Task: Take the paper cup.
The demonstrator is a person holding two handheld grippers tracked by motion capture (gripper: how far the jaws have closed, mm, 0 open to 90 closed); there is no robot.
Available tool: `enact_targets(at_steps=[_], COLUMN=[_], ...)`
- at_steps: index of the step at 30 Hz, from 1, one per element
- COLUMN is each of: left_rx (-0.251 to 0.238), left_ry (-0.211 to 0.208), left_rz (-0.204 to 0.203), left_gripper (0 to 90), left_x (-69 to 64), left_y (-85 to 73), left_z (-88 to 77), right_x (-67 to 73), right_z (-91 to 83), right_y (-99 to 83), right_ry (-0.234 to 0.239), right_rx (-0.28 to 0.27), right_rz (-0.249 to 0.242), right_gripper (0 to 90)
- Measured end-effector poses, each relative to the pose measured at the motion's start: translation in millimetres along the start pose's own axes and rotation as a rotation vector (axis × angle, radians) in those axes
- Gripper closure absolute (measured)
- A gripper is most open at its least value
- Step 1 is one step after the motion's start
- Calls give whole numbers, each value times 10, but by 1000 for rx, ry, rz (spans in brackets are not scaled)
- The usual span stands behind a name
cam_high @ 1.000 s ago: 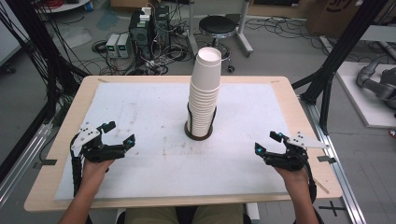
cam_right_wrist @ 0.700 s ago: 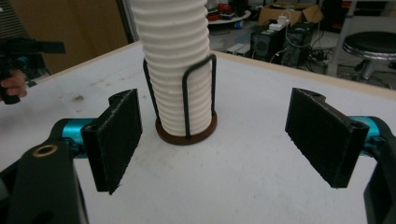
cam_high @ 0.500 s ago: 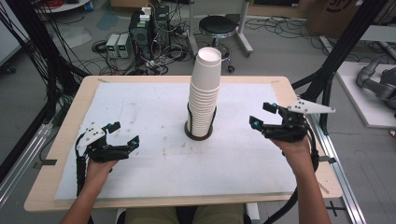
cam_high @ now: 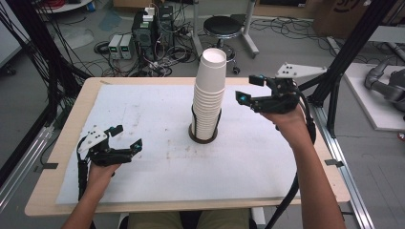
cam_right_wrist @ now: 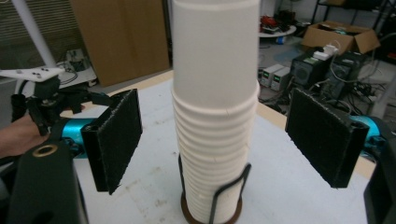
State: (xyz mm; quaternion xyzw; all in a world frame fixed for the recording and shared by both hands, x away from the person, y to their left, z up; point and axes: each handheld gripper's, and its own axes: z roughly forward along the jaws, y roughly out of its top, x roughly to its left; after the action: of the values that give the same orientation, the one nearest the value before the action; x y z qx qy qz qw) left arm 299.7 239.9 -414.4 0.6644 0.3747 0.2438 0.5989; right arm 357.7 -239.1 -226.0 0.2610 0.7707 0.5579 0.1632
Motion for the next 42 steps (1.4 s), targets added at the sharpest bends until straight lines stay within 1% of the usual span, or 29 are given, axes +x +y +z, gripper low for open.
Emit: enact_targets(at_steps=[1,2,3,5,6,7,8,9,11,12,13,14,15,17,19,20,22,24,25,26,27,30,34,39,40,42], left_rx=[1,1,2,-1,-1,-1,2,2,1,3,2,2,1,-2,-1,0,4,2,1,0,-1,0,-1,2,2,2], left_ry=[0,-2,-3,-3,-3,-4,-7,-7,-6,-8,-6,-6,-6,-5,-6,-7,-8,-8,-8,-8,-7,-8,-10,-12,-13,-13], left_rz=[0,-2,-3,-8,-8,-8,-9,-9,-8,-9,-10,-10,-11,-15,-15,-16,-13,-16,-19,-20,-20,-23,-26,-31,-31,-32], left_gripper=[29,29,29,28,29,29,28,29,29,29,28,29,29,28,29,29,29,29,28,29,29,29,29,29,28,29], left_x=[0,-1,-1,1,1,1,5,5,11,13,18,18,20,26,27,27,30,33,34,35,36,43,45,44,43,43], left_y=[-1,-1,-2,-6,-6,-8,-8,-8,-9,-9,-9,-9,-9,-10,-12,-13,-14,-14,-15,-15,-15,-14,-16,-16,-16,-16], left_z=[1,2,2,8,8,9,9,9,9,7,5,5,5,6,8,11,11,12,12,11,11,8,10,10,10,10], right_x=[18,18,25,26,27,27,27,27,17,17,0,0,-25,-42,-46,-46,-47,-55,-67,-83,-83,-102,-104,-102,-97,-95], right_z=[59,59,113,188,219,219,281,281,378,378,436,436,519,592,661,661,723,776,798,840,840,918,967,986,991,989], right_y=[120,120,213,315,355,355,429,429,519,519,559,559,600,626,647,647,657,658,656,649,649,640,646,663,678,680], right_ry=[6,6,6,4,7,7,15,15,10,10,5,5,6,15,13,13,10,9,8,8,8,6,11,9,6,5], right_rx=[14,14,26,42,50,50,61,61,70,70,80,80,96,105,124,124,139,152,158,172,172,190,200,207,209,209], right_rz=[-19,-19,-28,-36,-34,-34,-34,-34,-33,-33,-20,-20,-5,5,7,7,9,20,18,28,28,30,31,27,14,9], right_gripper=[193,193,193,193,193,193,193,193,193,193,193,193,192,192,191,191,174,174,175,174,174,175,175,190,196,198])
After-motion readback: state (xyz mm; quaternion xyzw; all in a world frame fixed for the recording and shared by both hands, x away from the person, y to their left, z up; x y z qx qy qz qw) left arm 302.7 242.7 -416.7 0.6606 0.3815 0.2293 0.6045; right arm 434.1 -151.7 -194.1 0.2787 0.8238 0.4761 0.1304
